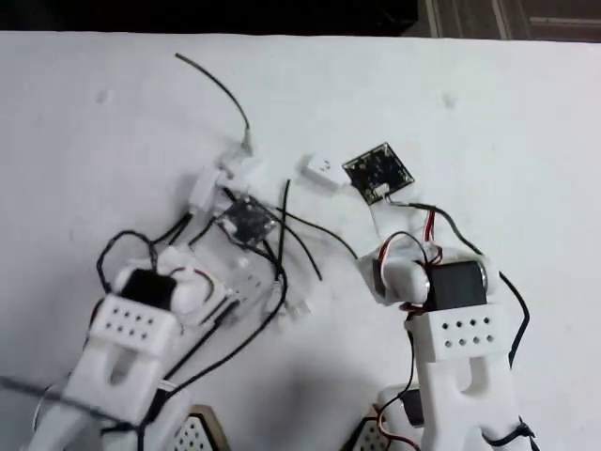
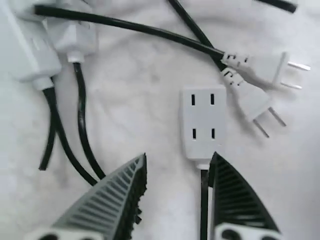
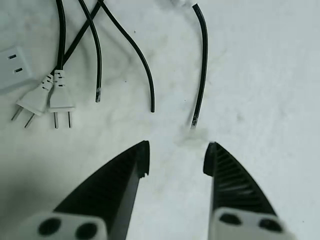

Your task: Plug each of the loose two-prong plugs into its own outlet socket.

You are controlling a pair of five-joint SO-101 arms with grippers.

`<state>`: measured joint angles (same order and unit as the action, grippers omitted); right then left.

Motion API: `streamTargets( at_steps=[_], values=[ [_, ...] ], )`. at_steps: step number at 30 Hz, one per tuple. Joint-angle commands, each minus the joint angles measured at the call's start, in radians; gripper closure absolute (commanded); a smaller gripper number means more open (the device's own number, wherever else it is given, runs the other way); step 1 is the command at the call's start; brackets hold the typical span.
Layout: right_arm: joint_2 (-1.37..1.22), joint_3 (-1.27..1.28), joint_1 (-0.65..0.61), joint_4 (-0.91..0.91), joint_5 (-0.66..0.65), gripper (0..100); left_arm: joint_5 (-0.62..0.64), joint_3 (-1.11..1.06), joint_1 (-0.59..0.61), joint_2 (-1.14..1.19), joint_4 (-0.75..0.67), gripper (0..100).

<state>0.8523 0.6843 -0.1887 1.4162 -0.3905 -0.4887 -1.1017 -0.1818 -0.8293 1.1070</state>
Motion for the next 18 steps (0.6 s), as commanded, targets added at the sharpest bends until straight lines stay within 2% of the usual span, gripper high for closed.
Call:
streamTargets(
  at_steps=[1, 4, 7, 10, 13, 18],
  values=[
    [0.012, -0.014, -0.01, 0.001, -0.008, 81.5, 0.012, -0.005, 0.031, -0.131, 0.011, 79],
    [0.013, -0.014, -0.01, 0.001, -0.008, 81.5, 0.012, -0.015, 0.028, -0.15, 0.015, 78],
    [0.007, -0.014, -0.01, 0.001, -0.008, 81.5, 0.015, -0.038, 0.024, -0.137, 0.012, 72],
    [0.005, -0.014, -0.01, 0.001, -0.005, 81.5, 0.043, -0.046, 0.042, -0.124, 0.011, 71],
    [0.004, -0.018, -0.054, 0.004, -0.002, 81.5, 0.061, -0.017, 0.15, -0.14, 0.012, 71],
    [-0.015, -0.017, -0.236, 0.008, 0.002, 81.8, 0.058, 0.008, 0.441, -0.24, 0.014, 73]
  ],
)
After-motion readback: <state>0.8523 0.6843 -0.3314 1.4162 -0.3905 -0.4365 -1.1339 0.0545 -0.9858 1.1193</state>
